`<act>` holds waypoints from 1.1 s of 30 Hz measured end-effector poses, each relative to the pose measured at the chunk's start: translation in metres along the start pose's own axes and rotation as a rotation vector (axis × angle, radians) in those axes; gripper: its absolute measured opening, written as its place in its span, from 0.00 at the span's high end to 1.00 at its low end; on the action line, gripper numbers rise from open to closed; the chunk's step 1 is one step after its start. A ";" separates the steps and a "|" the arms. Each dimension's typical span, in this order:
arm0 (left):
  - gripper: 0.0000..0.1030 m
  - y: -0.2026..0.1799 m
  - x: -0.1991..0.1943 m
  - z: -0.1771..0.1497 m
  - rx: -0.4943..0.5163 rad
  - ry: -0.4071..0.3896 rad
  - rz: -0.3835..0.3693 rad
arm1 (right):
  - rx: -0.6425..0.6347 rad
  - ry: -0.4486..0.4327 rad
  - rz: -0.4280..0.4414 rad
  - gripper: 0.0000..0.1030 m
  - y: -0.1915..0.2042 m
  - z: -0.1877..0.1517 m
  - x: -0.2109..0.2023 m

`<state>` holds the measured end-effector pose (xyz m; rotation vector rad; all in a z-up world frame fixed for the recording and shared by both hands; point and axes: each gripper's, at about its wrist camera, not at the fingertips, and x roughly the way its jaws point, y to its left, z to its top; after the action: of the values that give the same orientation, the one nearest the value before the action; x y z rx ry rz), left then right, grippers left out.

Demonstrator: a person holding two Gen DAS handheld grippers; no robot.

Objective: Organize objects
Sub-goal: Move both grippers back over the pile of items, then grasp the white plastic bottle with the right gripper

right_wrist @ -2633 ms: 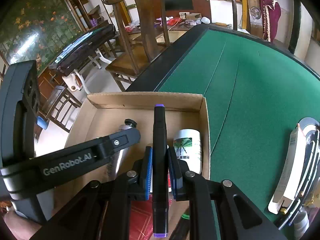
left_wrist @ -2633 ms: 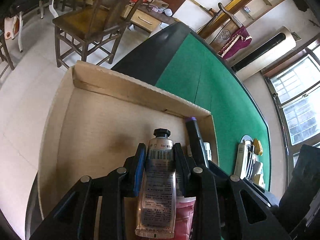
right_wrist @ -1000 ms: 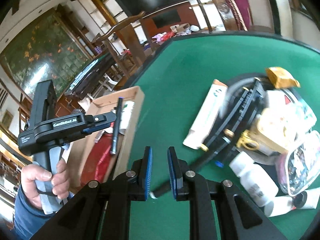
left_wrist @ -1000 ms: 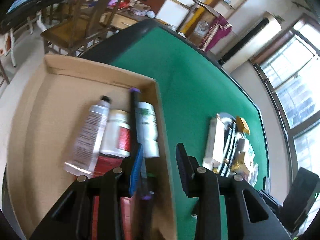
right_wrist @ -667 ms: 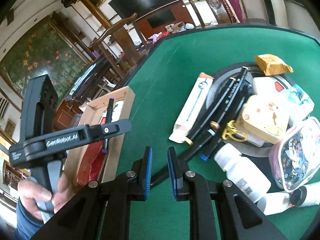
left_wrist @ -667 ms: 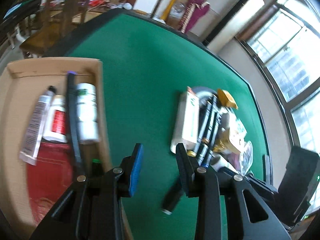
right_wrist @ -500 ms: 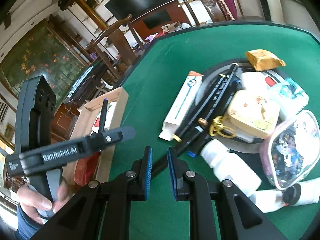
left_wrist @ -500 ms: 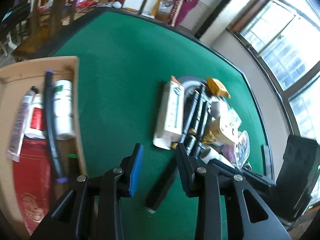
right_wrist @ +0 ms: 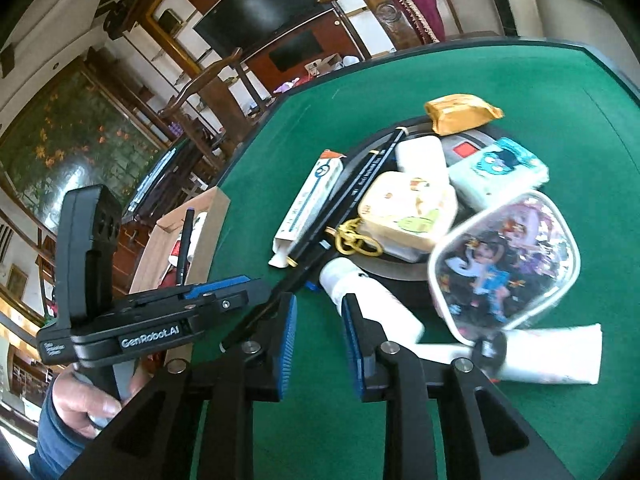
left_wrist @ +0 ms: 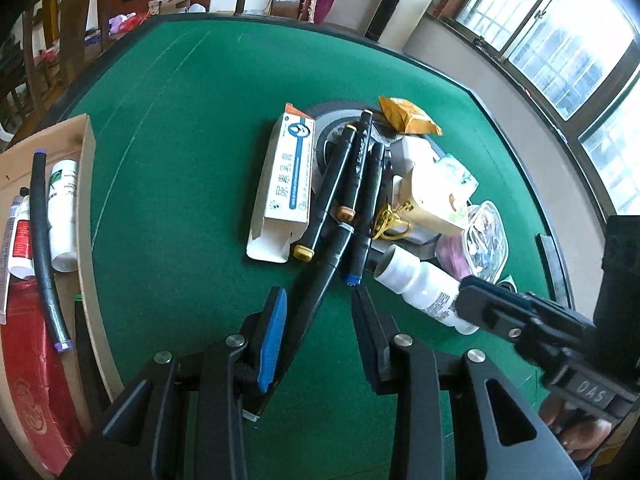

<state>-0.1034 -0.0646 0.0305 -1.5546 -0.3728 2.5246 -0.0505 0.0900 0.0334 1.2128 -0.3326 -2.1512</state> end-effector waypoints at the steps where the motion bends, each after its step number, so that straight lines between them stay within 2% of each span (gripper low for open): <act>1: 0.68 0.000 0.001 0.000 0.003 0.001 0.005 | 0.002 -0.001 0.000 0.75 -0.002 -0.001 -0.003; 14: 0.69 -0.002 0.023 -0.003 0.041 0.038 0.064 | -0.013 0.019 -0.052 0.74 -0.015 0.003 0.002; 18: 0.68 -0.003 0.027 -0.003 0.073 0.041 0.076 | -0.057 0.039 -0.094 0.68 -0.014 0.005 0.010; 24: 0.68 -0.015 0.030 -0.007 0.193 0.050 0.142 | -0.134 0.061 -0.134 0.61 -0.008 0.004 0.017; 29: 0.68 -0.033 0.030 -0.020 0.368 0.040 0.244 | -0.240 0.085 -0.176 0.60 0.005 0.001 0.028; 33: 0.68 -0.037 0.027 -0.028 0.410 0.007 0.303 | -0.344 0.093 -0.237 0.60 0.016 -0.004 0.035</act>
<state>-0.0908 -0.0189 0.0059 -1.5434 0.3912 2.5835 -0.0534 0.0553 0.0157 1.1916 0.2251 -2.2225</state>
